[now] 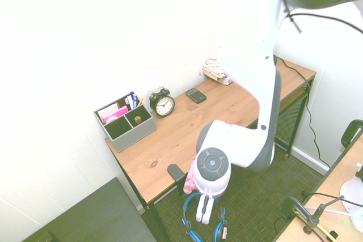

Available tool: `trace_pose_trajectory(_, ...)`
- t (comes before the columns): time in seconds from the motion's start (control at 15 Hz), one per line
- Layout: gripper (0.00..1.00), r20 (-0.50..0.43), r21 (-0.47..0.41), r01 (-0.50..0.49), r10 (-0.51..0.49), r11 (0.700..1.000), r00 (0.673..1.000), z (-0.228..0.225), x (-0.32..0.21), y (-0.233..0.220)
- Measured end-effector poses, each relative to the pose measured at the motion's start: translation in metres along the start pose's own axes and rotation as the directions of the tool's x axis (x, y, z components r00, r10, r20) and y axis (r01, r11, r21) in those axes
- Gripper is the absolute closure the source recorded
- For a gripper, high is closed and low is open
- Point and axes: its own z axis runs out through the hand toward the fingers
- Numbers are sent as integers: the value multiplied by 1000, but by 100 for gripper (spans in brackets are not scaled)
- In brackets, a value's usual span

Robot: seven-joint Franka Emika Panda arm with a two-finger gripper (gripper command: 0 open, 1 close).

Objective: Hang the headphone

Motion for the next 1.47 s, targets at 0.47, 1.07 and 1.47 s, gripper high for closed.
trace_pose_trajectory(0.47,0,-7,-11,-32,32,999,999,31,17,-12)
trace_pose_trajectory(1.07,0,28,-18,-38,38,999,999,-1,30,-5)
trace_pose_trajectory(1.47,0,48,13,-71,70,997,996,-56,41,5)
